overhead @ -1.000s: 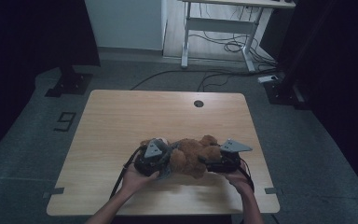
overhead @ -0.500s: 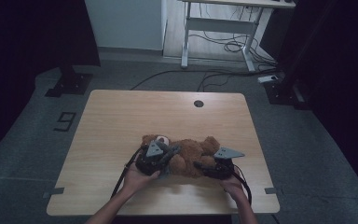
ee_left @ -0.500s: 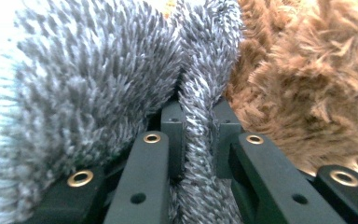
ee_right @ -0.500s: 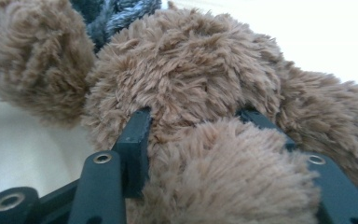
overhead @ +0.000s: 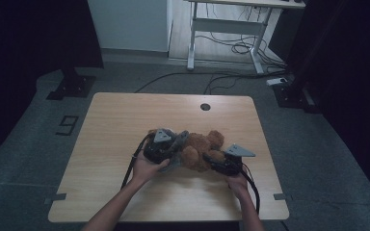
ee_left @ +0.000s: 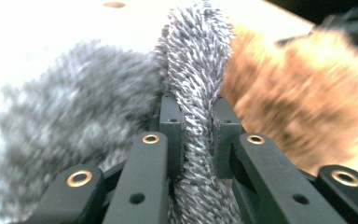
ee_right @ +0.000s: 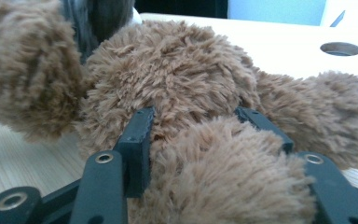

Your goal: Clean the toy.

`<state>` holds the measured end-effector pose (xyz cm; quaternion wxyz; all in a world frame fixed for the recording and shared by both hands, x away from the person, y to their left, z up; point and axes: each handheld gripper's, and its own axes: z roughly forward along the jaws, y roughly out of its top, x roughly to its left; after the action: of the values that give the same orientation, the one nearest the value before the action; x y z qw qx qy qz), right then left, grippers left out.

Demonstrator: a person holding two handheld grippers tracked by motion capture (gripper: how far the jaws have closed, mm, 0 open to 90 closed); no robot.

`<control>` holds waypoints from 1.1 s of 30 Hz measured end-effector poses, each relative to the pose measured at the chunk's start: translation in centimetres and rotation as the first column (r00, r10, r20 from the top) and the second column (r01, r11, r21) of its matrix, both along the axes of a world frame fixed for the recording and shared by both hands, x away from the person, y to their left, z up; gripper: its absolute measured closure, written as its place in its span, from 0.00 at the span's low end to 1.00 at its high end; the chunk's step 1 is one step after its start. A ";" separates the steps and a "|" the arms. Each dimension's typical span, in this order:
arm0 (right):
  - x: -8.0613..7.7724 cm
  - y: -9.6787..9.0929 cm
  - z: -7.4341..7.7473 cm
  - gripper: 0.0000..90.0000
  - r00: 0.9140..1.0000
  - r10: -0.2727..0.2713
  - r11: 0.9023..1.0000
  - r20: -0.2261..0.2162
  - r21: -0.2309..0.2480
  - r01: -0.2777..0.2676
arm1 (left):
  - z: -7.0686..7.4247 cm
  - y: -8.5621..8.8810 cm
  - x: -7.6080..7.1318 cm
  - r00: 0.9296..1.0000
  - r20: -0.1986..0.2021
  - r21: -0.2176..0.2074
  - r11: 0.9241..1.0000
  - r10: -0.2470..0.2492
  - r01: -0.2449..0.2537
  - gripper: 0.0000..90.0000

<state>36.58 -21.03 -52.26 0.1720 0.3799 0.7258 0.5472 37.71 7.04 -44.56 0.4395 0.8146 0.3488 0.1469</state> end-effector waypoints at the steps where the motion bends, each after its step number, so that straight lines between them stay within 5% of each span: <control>1: -0.1 -0.2 -0.1 0.54 1.000 -0.001 1.000 -0.001 0.006 0.001 | 0.6 -0.6 0.1 1.000 0.012 -0.007 1.000 -0.009 0.009 0.87; 3: -0.3 -0.4 -0.2 0.54 1.000 0.002 1.000 -0.005 0.013 -0.002 | 1.4 -2.2 0.2 0.999 0.023 -0.020 0.999 -0.042 0.042 0.87; 7: -0.7 -0.6 -0.3 0.54 1.000 0.017 1.000 0.010 0.006 -0.017 | 1.0 -6.4 0.1 0.992 0.001 0.059 0.990 -0.128 0.128 0.86; 11: -0.8 -0.5 -0.3 0.55 1.000 0.004 1.000 0.010 -0.005 -0.004 | -0.8 -8.1 0.2 0.993 -0.023 0.089 0.989 -0.115 0.116 0.86; 17: -0.5 -0.8 -0.4 0.58 1.000 -0.008 1.000 -0.008 0.018 0.008 | -1.1 -5.7 0.3 0.997 -0.023 0.052 0.996 -0.073 0.075 0.87; 23: -0.5 -0.7 -0.4 0.58 1.000 -0.016 1.000 -0.013 -0.001 0.016 | -1.3 -1.8 -0.1 1.000 -0.007 0.088 0.996 0.008 -0.007 0.87; 26: -0.5 -0.7 -0.5 0.58 1.000 -0.006 1.000 -0.019 0.011 0.006 | -1.6 0.3 -0.4 1.000 -0.018 0.072 0.997 0.018 -0.017 0.87; 33: -0.6 -0.5 -0.5 0.58 1.000 -0.006 1.000 -0.021 -0.002 0.006 | -0.6 2.4 -1.9 0.998 0.045 0.056 0.997 0.047 -0.049 0.87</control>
<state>36.00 -21.51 -52.73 0.1663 0.3875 0.7268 0.5421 35.78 9.49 -45.19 0.4200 0.8148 0.3544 0.1849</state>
